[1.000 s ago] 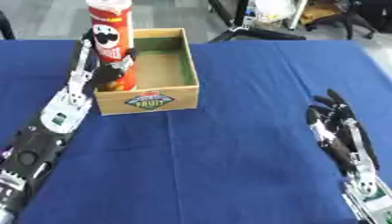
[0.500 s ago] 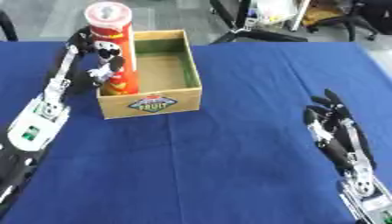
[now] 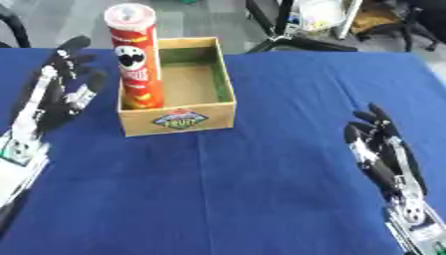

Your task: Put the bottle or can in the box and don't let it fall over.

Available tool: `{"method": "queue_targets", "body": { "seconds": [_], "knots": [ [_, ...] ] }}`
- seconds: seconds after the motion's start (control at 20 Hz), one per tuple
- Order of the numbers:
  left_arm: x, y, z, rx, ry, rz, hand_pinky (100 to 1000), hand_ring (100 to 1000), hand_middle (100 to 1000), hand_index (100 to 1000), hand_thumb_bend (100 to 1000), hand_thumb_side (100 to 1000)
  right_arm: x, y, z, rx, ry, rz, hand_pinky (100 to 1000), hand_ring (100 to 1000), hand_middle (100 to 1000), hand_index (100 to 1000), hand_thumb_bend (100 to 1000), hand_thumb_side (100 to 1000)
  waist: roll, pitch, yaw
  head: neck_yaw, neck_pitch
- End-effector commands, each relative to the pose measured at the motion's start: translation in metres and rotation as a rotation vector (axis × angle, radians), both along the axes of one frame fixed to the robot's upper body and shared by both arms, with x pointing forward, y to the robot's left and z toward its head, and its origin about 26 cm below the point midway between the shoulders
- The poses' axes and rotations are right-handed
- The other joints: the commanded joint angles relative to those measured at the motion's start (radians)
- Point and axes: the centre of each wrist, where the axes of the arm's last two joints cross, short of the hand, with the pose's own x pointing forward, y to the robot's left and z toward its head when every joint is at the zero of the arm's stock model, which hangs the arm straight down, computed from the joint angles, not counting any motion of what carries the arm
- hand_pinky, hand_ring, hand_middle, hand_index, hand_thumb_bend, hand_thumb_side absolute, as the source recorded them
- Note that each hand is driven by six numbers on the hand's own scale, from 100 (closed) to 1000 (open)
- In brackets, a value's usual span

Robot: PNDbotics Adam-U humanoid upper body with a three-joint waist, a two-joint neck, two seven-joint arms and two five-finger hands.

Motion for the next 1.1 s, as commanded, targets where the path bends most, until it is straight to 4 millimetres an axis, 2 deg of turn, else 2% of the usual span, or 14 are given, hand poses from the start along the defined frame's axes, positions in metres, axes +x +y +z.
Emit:
{"method": "queue_targets", "body": {
  "seconds": [0.05,0.4,1.1],
  "knots": [
    [-0.014,0.012,0.016,-0.033,-0.038,0.032,856,858,890,949,534,692,0.002,-0.009,0.008,-0.017,-0.022,-0.017,830,818,831,1000,348,516,0.002,-0.017,0.006,-0.003,-0.008],
    [-0.031,0.025,-0.012,-0.122,0.01,0.136,846,837,877,944,504,711,0.0,-0.011,0.005,-0.012,-0.02,-0.027,830,817,831,1000,352,513,0.003,-0.019,0.033,-0.01,0.004],
    [-0.039,0.018,-0.052,-0.251,0.061,0.235,842,827,869,938,474,721,-0.003,-0.011,0.0,-0.009,-0.013,-0.029,830,817,831,1000,337,506,0.001,-0.036,0.057,-0.008,0.02]
  ]
}}
